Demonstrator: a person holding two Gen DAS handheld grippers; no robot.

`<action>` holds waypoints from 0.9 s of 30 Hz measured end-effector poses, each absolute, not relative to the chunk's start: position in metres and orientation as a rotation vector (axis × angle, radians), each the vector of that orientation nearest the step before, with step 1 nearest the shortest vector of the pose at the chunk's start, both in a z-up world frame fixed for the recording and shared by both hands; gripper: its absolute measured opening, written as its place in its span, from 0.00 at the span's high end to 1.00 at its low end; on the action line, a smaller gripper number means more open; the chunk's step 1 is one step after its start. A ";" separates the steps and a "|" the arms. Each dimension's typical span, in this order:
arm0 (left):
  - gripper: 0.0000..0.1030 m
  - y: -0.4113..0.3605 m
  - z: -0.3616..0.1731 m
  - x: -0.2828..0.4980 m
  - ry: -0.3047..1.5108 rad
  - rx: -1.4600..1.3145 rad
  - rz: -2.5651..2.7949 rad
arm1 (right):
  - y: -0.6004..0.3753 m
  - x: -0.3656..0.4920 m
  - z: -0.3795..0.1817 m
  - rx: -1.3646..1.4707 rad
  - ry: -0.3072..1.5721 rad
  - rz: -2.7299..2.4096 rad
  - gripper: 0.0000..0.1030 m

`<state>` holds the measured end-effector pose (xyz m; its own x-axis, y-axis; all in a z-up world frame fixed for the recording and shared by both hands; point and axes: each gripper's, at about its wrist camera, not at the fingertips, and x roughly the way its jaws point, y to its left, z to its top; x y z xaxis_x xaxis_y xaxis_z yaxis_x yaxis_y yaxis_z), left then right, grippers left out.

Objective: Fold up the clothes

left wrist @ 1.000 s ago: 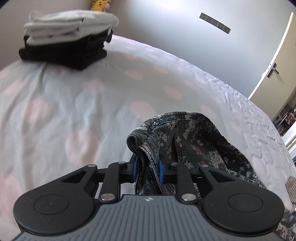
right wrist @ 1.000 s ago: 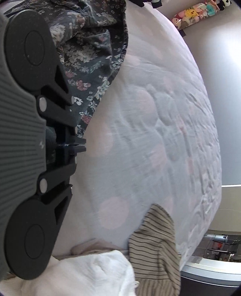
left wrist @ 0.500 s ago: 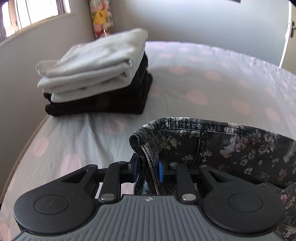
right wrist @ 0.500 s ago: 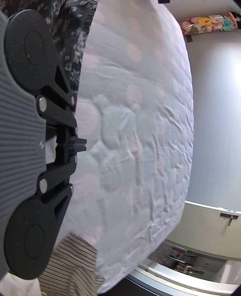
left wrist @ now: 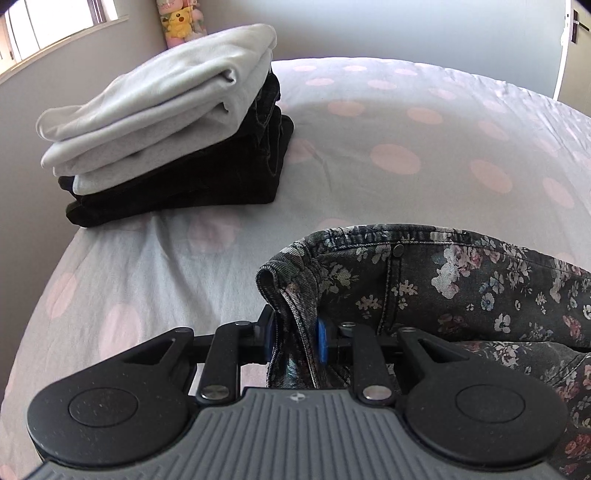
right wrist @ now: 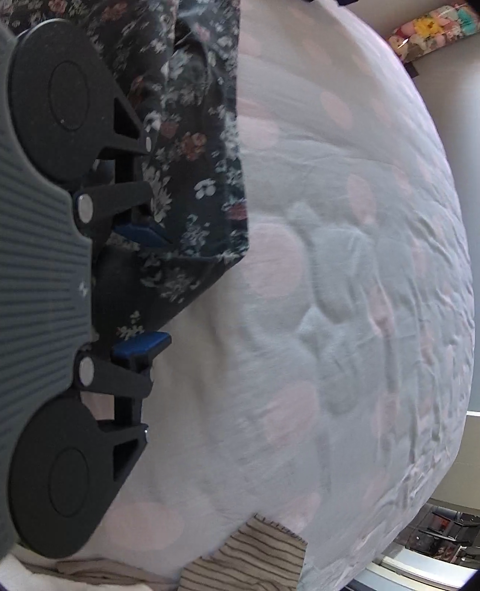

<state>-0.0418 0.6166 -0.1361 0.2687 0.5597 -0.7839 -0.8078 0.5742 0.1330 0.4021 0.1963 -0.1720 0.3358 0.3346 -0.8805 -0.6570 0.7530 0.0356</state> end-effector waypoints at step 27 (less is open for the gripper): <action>0.77 0.479 0.072 -0.184 0.577 -0.229 0.829 | -0.010 0.248 0.087 -0.368 0.493 0.586 0.97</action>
<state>-0.1835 0.4790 0.0717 0.5337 0.6281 -0.5662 -0.7489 0.6620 0.0285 0.2480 -0.0099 0.0867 0.7244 0.4325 -0.5369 -0.6031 0.7748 -0.1897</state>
